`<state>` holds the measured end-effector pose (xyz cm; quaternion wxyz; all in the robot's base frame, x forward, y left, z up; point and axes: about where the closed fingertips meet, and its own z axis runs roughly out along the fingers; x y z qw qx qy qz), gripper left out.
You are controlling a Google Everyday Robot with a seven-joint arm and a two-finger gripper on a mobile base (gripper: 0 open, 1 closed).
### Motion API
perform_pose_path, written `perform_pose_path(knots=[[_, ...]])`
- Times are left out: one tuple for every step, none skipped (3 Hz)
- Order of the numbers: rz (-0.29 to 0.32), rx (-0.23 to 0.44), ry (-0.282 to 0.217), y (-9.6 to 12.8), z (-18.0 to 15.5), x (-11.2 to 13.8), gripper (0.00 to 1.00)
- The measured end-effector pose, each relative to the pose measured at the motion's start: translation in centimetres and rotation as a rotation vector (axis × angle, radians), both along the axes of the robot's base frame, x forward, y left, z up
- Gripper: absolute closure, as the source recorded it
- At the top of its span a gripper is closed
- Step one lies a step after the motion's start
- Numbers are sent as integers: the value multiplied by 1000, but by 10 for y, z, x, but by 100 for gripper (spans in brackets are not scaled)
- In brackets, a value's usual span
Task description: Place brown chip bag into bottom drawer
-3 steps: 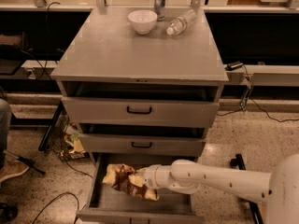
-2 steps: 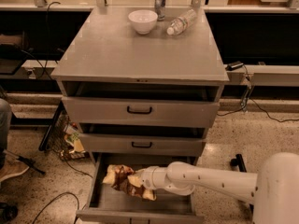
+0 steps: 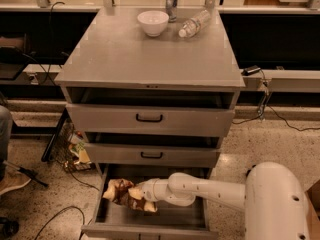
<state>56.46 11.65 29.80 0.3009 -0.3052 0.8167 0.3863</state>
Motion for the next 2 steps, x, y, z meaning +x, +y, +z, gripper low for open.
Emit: perform_pose_path(knots=[[8,18,7,11,-8,5,26],[9,25,5,13,-6,7,4]])
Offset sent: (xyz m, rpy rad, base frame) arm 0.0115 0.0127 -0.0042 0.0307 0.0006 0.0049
